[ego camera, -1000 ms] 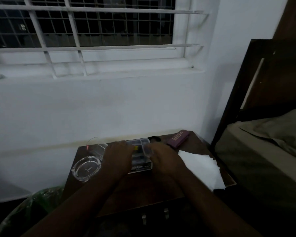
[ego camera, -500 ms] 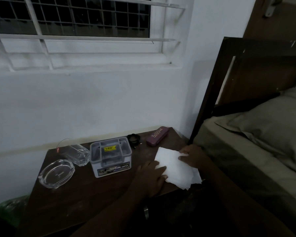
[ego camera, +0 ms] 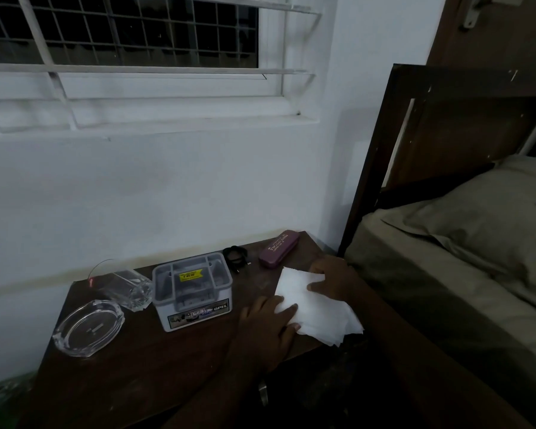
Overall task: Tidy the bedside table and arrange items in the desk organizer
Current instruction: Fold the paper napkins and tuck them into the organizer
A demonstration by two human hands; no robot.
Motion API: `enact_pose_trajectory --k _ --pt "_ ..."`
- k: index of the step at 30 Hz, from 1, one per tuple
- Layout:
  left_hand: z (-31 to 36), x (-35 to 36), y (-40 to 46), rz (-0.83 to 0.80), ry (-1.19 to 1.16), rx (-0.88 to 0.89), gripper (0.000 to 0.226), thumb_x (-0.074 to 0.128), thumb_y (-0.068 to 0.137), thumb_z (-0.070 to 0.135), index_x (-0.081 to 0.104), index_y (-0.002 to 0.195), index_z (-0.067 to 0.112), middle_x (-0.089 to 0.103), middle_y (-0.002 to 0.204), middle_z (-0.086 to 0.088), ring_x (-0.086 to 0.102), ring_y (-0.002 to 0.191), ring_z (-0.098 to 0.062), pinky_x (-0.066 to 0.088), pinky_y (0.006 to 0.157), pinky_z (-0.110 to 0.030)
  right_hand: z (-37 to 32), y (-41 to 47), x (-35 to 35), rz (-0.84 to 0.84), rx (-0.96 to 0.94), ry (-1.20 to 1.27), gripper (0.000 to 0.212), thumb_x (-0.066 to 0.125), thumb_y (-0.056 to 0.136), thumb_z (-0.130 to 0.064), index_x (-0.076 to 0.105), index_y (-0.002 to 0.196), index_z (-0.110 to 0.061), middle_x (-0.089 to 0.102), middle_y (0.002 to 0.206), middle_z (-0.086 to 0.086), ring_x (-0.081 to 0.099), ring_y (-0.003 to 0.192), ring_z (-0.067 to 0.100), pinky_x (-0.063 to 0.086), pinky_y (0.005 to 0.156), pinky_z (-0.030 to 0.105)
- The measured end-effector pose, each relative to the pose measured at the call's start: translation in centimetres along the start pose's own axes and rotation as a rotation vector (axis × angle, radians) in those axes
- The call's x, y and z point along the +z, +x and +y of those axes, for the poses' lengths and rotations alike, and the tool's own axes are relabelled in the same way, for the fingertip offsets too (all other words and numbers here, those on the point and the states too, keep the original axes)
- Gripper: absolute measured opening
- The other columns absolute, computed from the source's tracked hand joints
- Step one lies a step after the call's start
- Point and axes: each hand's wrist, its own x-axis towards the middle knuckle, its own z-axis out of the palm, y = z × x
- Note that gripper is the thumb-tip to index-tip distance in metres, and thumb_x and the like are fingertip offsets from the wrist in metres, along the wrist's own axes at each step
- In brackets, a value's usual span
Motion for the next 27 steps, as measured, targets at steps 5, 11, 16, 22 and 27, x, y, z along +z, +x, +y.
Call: enact_pose_trajectory --k 5,11,16,22,27 --pt "0.1 -0.1 -0.2 -0.004 -0.008 0.009 0.051 0.028 0.095 0.060 0.037 0.143 0.044 0.033 0.154 0.012 0.022 0.141 -0.011 0.023 0.107 -0.038 -1.6 0.6 0.4 -0.028 -0.034 -0.008 0.056 0.060 0.091 -0.042 0.049 0.139 -0.016 0.046 0.148 0.004 0.041 0.136 0.022 0.031 0.114 0.036" --pt "0.0 -0.2 -0.2 -0.003 -0.007 0.014 0.051 0.029 0.095 0.060 0.037 0.143 0.044 0.033 0.154 0.010 0.023 0.141 -0.013 0.024 0.108 -0.039 -2.9 1.5 -0.2 -0.093 -0.043 -0.088 0.041 0.066 0.086 -0.041 0.063 0.117 -0.013 0.062 0.124 0.005 0.055 0.118 0.024 0.043 0.098 0.036" --pt "-0.2 0.2 0.0 0.027 -0.010 0.016 0.052 0.030 0.094 0.060 0.039 0.143 0.044 0.035 0.153 0.011 0.026 0.139 -0.013 0.026 0.105 -0.038 -2.7 0.9 -0.3 0.011 -0.123 0.035 0.022 0.071 0.084 -0.026 0.062 0.102 -0.017 0.062 0.113 0.003 0.054 0.097 0.013 0.039 0.080 0.023" --pt "-0.2 0.7 0.0 0.070 0.067 0.017 0.056 0.027 0.093 0.062 0.034 0.145 0.043 0.034 0.155 0.010 0.029 0.138 -0.015 0.028 0.102 -0.037 -2.5 -0.3 -0.6 0.071 -0.114 0.031 0.037 0.068 0.086 -0.021 0.060 0.122 -0.014 0.058 0.130 0.003 0.053 0.119 0.021 0.042 0.099 0.030" --pt "-0.2 0.8 0.0 0.077 0.105 0.017 0.057 0.023 0.093 0.062 0.034 0.145 0.042 0.034 0.155 0.007 0.031 0.137 -0.018 0.029 0.101 -0.038 -1.6 -0.7 -0.5 0.169 -0.013 -0.022 0.030 0.066 0.087 -0.026 0.062 0.116 -0.019 0.063 0.124 0.002 0.057 0.112 0.020 0.046 0.092 0.032"
